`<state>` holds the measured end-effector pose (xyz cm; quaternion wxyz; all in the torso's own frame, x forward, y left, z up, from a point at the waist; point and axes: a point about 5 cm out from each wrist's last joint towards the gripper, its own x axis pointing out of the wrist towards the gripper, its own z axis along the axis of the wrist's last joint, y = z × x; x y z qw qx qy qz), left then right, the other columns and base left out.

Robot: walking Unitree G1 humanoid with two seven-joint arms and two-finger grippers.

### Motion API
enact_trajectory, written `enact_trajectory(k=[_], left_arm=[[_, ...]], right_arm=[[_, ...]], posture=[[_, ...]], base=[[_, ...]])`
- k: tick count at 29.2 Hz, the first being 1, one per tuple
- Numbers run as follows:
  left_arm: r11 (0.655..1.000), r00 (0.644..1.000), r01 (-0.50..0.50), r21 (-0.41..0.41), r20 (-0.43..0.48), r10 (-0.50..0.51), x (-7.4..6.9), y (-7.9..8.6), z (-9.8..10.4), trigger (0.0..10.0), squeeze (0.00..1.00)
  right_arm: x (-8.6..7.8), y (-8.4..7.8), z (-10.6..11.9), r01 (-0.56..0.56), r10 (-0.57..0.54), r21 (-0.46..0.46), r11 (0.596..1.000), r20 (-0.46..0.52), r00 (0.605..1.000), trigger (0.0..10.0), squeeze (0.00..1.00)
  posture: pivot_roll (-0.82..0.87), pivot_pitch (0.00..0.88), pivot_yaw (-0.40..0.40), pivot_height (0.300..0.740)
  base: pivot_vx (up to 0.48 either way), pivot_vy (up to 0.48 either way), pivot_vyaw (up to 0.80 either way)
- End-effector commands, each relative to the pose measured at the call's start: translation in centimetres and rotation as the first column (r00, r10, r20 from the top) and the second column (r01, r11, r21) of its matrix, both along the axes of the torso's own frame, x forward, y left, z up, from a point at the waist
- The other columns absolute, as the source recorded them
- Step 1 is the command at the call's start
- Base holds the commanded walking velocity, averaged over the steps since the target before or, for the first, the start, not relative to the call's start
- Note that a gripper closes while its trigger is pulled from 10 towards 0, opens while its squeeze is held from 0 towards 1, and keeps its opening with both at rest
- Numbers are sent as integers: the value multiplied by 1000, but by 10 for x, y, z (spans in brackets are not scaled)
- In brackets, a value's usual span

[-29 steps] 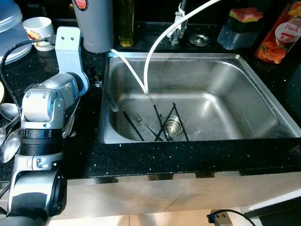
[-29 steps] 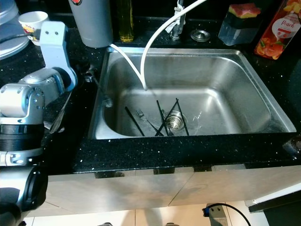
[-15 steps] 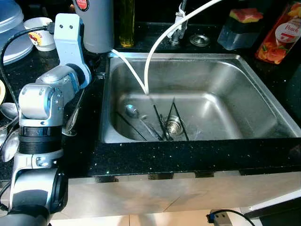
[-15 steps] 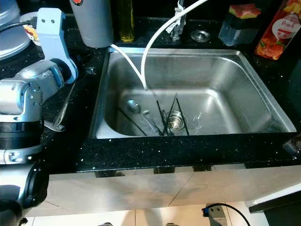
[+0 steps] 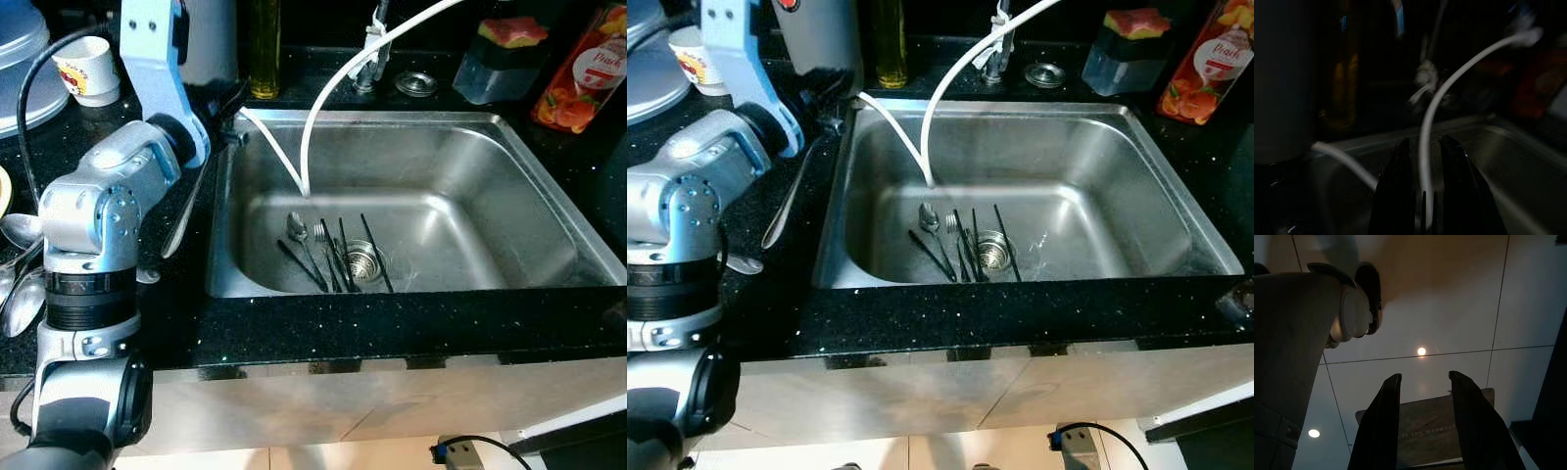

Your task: Kitchen organization

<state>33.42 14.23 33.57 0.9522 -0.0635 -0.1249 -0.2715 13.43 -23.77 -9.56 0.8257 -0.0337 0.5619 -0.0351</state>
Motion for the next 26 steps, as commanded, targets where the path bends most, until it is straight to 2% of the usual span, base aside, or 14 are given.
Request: enact_trajectory(k=[1, 2, 3, 4, 5, 6, 7, 16, 20, 21, 22, 24, 25, 26], left_arm=[[996, 996, 75, -54, 58, -72, -8, -3, 7, 0, 0], [992, 990, 109, -62, 93, -103, -11, -4, 11, 1529, 0], [990, 983, 131, -47, 133, -124, -12, -6, 14, 3686, 0], [990, 983, 131, -47, 133, -124, -12, -6, 14, 3686, 0], [989, 982, 139, -44, 138, -132, -12, -6, 14, 7137, 0], [988, 981, 145, -45, 137, -138, -12, -6, 14, 7137, 0], [986, 975, 163, -30, 159, -156, -12, -7, 14, 10000, 0], [988, 967, 153, 5, 207, -151, 2, -2, 13, 10000, 0], [981, 945, 175, 78, 265, -190, 7, -10, 13, 10000, 0], [973, 927, 206, 108, 296, -229, 7, -17, 16, 10000, 0], [973, 927, 206, 108, 296, -229, 7, -17, 16, 10000, 0], [941, 872, 290, 177, 356, -336, 5, -36, 26, 10000, 0], [941, 872, 290, 177, 356, -336, 5, -36, 26, 10000, 0], [926, 850, 318, 202, 372, -373, 4, -42, 28, 10000, 0]], right_arm=[[-6, 1, -2, 17, -17, 7, 1000, -13, 1000, 10000, 0], [-7, 2, -3, 18, -18, 8, 1000, -14, 1000, 10000, 0], [-8, 2, -3, 19, -19, 8, 1000, -17, 1000, 10000, 0], [-8, 2, -3, 19, -19, 8, 1000, -17, 1000, 10000, 0], [-9, 3, -4, 19, -19, 8, 1000, -17, 1000, 10000, 0], [-9, 3, -4, 19, -19, 8, 1000, -18, 1000, 10000, 0], [-10, 3, -4, 24, -24, 10, 1000, -16, 1000, 10000, 0], [-17, 5, -6, 52, -52, 13, 999, -7, 999, 10000, 0], [-25, 6, -9, 56, -56, 13, 998, -18, 998, 10000, 0], [-28, 6, -10, 61, -61, 12, 998, -22, 998, 10000, 0], [-28, 6, -10, 61, -61, 12, 998, -22, 998, 10000, 0], [-34, 5, -11, 76, -75, 10, 997, -31, 997, 10000, 0], [-34, 5, -11, 76, -75, 10, 997, -31, 997, 10000, 0], [-36, 5, -12, 79, -78, 10, 997, -34, 996, 10000, 0]], posture=[[77, 108, -29, 740], [77, 108, -31, 740], [77, 109, -31, 740], [77, 109, -31, 740], [76, 110, -30, 740], [76, 110, -30, 740], [70, 112, -30, 740], [45, 125, -24, 740], [26, 143, -19, 740], [20, 146, -15, 740], [20, 146, -15, 740], [10, 159, -8, 740], [10, 159, -8, 740], [9, 160, -8, 740]], base=[[0, 0, 0], [0, 0, 0], [0, 0, 0], [0, 0, 0], [0, 0, 0], [0, 0, 0], [0, 0, 0], [0, 0, 0], [0, 0, 0], [0, 0, 0], [0, 0, 0], [0, 0, 0], [0, 0, 0], [0, 0, -800]])
